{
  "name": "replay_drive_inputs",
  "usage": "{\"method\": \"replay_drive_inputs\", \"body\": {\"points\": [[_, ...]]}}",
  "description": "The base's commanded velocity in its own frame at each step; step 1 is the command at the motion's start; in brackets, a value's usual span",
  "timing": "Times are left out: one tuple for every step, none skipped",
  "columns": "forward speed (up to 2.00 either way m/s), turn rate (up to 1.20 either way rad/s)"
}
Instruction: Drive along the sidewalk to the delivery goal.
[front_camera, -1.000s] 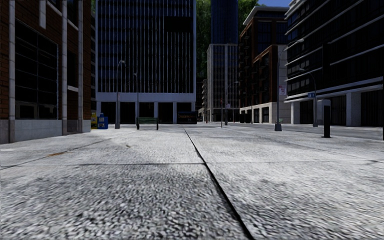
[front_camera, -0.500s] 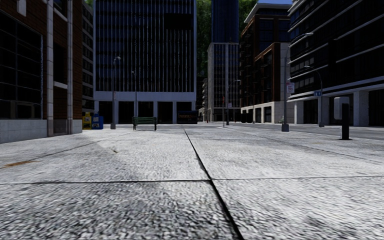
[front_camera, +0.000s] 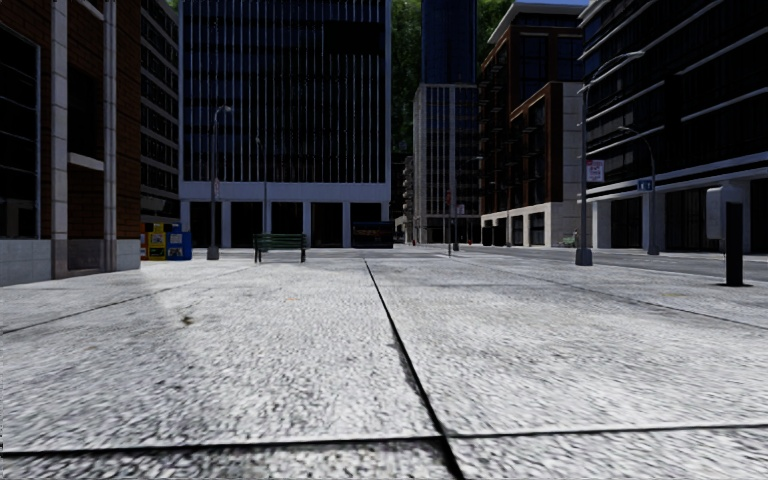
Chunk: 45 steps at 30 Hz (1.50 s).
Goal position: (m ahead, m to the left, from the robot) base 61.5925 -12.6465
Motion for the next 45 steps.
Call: {"method": "replay_drive_inputs", "body": {"points": [[2.00, -0.22], [2.00, -0.22], [2.00, -0.22], [2.00, -0.22], [2.00, -0.22], [2.00, -0.22], [2.00, -0.22], [2.00, -0.22], [2.00, -0.22], [2.00, -0.23], [2.00, -0.23], [2.00, -0.23], [2.00, -0.23], [2.00, -0.23], [2.00, -0.23], [2.00, -0.23], [2.00, -0.23], [2.00, -0.23], [2.00, -0.24], [2.00, -0.27], [2.00, -0.29], [2.00, -0.29], [2.00, -0.29], [2.00, -0.29], [2.00, -0.29], [2.00, -0.29], [2.00, -0.29], [2.00, -0.29], [2.00, -0.29], [2.00, -0.29], [2.00, -0.29], [2.00, -0.29], [2.00, -0.29], [2.00, -0.29], [2.00, -0.29], [2.00, -0.29], [2.00, -0.29], [2.00, -0.29], [2.00, -0.29], [2.00, -0.30], [2.00, -0.30], [2.00, -0.31], [2.00, -0.32], [2.00, -0.32], [2.00, -0.33]]}}
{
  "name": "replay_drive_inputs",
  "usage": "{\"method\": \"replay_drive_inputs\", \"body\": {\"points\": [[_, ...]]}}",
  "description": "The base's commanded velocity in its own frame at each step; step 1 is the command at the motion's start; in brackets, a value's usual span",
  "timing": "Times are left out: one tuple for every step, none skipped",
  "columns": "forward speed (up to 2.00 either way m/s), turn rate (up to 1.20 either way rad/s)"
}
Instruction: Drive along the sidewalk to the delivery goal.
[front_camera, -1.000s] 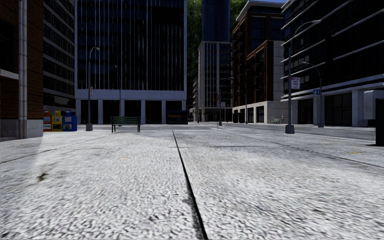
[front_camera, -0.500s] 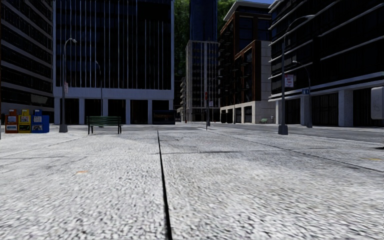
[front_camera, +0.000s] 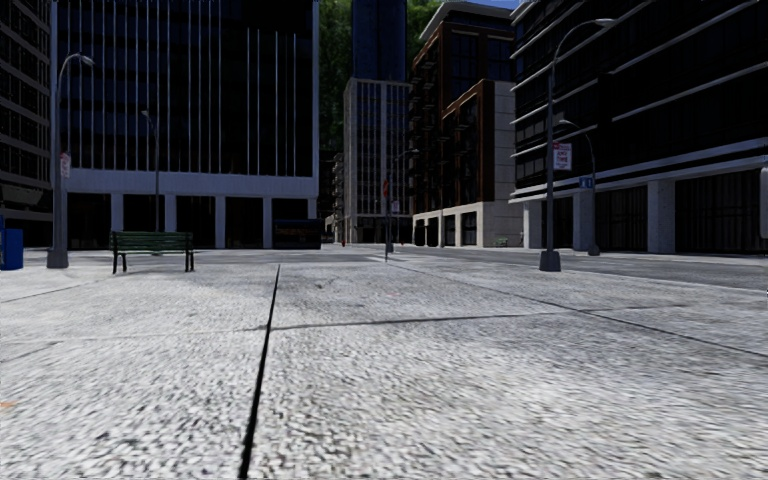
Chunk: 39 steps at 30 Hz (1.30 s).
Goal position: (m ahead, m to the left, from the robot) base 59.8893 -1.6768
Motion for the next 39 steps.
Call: {"method": "replay_drive_inputs", "body": {"points": [[2.00, -0.33], [2.00, -0.34], [2.00, -0.34], [2.00, -0.35], [2.00, -0.35], [2.00, -0.35], [2.00, -0.35], [2.00, -0.35], [2.00, -0.35], [2.00, -0.35], [2.00, -0.35], [2.00, -0.35], [2.00, -0.35], [2.00, -0.35], [2.00, -0.35], [2.00, -0.35], [2.00, -0.35], [2.00, 0.00], [2.00, 0.00], [2.00, 0.00], [2.00, 0.00], [2.00, 0.00], [2.00, 0.00], [2.00, 0.00], [2.00, 0.00], [2.00, 0.00], [2.00, 0.00], [2.00, 0.00], [2.00, 0.00], [2.00, 0.00], [2.00, 0.00], [2.00, 0.00], [2.00, 0.00], [2.00, 0.00], [2.00, 0.00], [2.00, 0.00], [2.00, 0.00], [2.00, 0.00], [2.00, 0.00]]}}
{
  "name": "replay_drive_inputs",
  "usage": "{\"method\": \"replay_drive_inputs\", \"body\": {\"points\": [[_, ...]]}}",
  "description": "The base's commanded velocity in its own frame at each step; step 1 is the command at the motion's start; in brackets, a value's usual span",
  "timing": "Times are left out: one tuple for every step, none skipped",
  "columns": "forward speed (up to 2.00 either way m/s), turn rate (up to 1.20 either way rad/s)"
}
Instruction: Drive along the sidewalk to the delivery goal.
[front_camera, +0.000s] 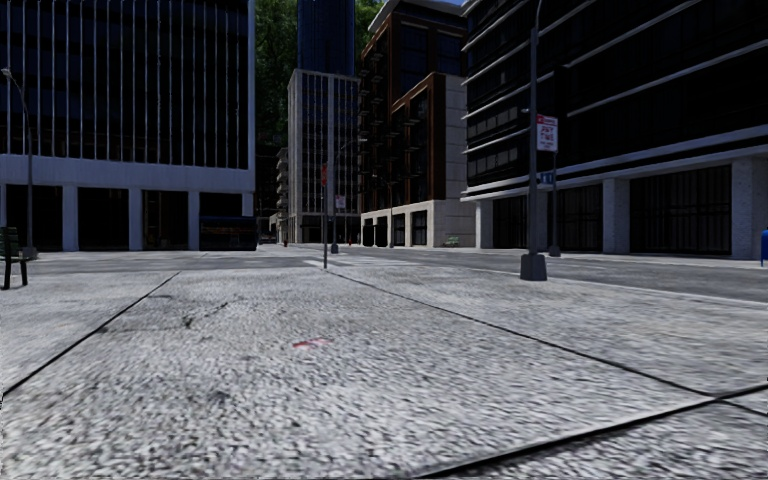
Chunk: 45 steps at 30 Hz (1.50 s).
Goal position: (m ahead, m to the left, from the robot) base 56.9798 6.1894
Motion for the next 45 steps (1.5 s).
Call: {"method": "replay_drive_inputs", "body": {"points": [[2.00, 0.00], [2.00, 0.00], [2.00, 0.00], [2.00, 0.00], [2.00, 0.00], [2.00, 0.00], [2.00, 0.00], [2.00, 0.00], [2.00, 0.00], [2.00, 0.00], [2.00, 0.00], [2.00, 0.00], [2.00, 0.00], [2.00, 0.00], [2.00, 0.00], [2.00, 0.00], [2.00, 0.00], [2.00, 0.00], [2.00, 0.00], [2.00, 0.00], [2.00, 0.00], [2.00, 0.00], [2.00, 0.00], [2.00, 0.00], [2.00, 0.00], [2.00, 0.00], [2.00, 0.00], [2.00, 0.00], [2.00, 0.00], [2.00, 0.00], [2.00, 0.00], [2.00, 0.00], [2.00, 0.00], [2.00, 0.00], [2.00, 0.00], [2.00, 0.00], [2.00, 0.00], [2.00, 0.00], [2.00, 0.00], [2.00, 0.00], [2.00, 0.00], [2.00, 0.00], [2.00, 0.00], [2.00, 0.00], [2.00, 0.00]]}}
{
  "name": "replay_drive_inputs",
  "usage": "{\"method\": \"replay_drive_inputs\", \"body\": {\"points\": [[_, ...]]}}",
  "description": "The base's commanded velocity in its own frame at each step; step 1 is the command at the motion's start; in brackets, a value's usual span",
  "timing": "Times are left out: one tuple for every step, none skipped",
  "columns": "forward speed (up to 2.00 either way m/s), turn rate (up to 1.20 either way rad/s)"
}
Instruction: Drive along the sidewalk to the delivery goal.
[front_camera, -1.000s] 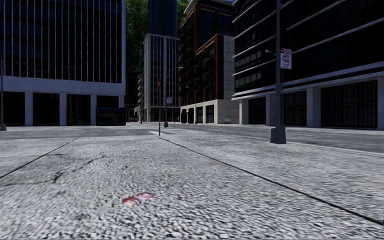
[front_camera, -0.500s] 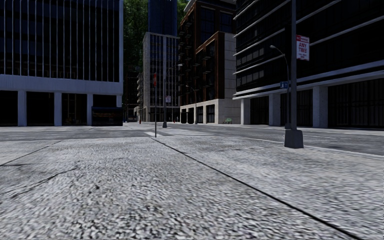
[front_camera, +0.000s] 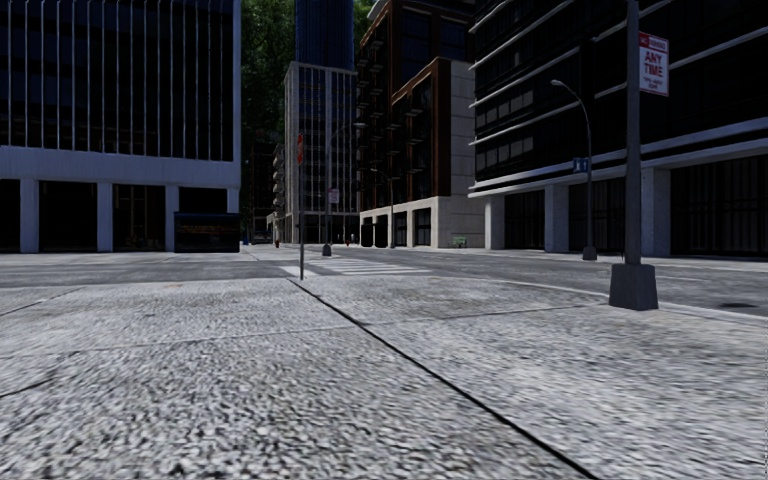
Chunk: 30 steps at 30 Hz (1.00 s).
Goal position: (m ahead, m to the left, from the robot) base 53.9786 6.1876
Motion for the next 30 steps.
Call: {"method": "replay_drive_inputs", "body": {"points": [[2.00, 0.00], [2.00, 0.00], [2.00, 0.00], [2.00, 0.00], [2.00, 0.00], [2.00, 0.00], [2.00, 0.00], [2.00, 0.00], [2.00, 0.00], [2.00, 0.00], [2.00, 0.00], [2.00, 0.00], [2.00, 0.00], [2.00, 0.00], [2.00, 0.00], [2.00, 0.00], [2.00, 0.00], [2.00, 0.00], [2.00, 0.00], [2.00, 0.00], [2.00, 0.00], [2.00, 0.00], [2.00, 0.00], [2.00, 0.00], [2.00, 0.00], [2.00, 0.00], [2.00, 0.00], [2.00, 0.00], [2.00, 0.00], [2.00, 0.00]]}}
